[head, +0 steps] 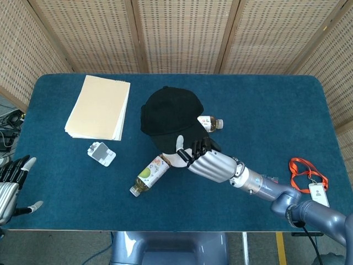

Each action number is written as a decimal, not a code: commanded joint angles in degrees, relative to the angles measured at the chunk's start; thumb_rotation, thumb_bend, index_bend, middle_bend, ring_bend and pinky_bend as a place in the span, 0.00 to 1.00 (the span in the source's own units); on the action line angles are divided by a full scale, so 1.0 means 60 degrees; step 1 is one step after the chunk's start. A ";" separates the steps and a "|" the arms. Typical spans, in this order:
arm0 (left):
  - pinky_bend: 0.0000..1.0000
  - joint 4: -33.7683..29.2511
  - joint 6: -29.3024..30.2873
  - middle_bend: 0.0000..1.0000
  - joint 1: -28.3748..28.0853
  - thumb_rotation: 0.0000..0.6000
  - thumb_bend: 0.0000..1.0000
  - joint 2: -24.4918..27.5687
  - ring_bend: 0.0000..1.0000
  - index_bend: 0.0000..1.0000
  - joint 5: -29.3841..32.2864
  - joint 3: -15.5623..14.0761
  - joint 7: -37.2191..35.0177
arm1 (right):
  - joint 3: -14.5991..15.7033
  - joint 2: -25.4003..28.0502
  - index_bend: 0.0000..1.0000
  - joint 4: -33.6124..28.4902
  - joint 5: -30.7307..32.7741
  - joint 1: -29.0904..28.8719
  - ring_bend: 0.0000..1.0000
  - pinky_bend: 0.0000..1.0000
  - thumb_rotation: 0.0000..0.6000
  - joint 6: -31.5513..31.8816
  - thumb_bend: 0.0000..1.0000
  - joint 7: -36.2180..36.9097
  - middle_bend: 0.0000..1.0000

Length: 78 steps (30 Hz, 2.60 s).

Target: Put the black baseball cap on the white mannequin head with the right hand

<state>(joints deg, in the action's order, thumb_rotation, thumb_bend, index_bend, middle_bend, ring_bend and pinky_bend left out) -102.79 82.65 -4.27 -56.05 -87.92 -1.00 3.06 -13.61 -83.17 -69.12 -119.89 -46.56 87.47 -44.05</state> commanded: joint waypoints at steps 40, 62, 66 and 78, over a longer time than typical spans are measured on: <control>0.00 -0.0021 -0.0120 0.00 -0.0042 1.00 0.00 0.0031 0.00 0.00 -0.0064 -0.0078 -0.0036 | 0.1456 -0.0952 0.64 0.1172 0.0176 0.1508 1.00 1.00 1.00 0.1121 0.82 0.0803 1.00; 0.00 -0.0062 -0.0096 0.00 -0.0029 1.00 0.00 0.0033 0.00 0.00 -0.0102 -0.0105 0.0026 | 0.1473 -0.0559 0.17 0.0706 0.0014 0.1622 1.00 1.00 1.00 0.1316 0.37 0.0766 1.00; 0.00 -0.0071 -0.0075 0.00 -0.0018 1.00 0.00 0.0035 0.00 0.00 -0.0133 -0.0120 0.0027 | 0.1466 -0.0482 0.08 0.0606 -0.0007 0.1664 1.00 1.00 1.00 0.1349 0.26 0.0729 1.00; 0.00 -0.0062 -0.0023 0.00 0.0002 1.00 0.00 0.0111 0.00 0.00 -0.0146 -0.0113 -0.0189 | 0.1522 0.0650 0.03 -0.0238 -0.0248 0.2222 1.00 1.00 1.00 0.2171 0.22 0.0682 1.00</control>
<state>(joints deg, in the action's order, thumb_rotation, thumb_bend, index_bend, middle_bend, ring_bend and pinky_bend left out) -103.16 82.45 -4.28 -55.46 -88.82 -1.70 2.07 -4.82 -80.77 -69.50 -120.94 -34.46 98.86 -40.21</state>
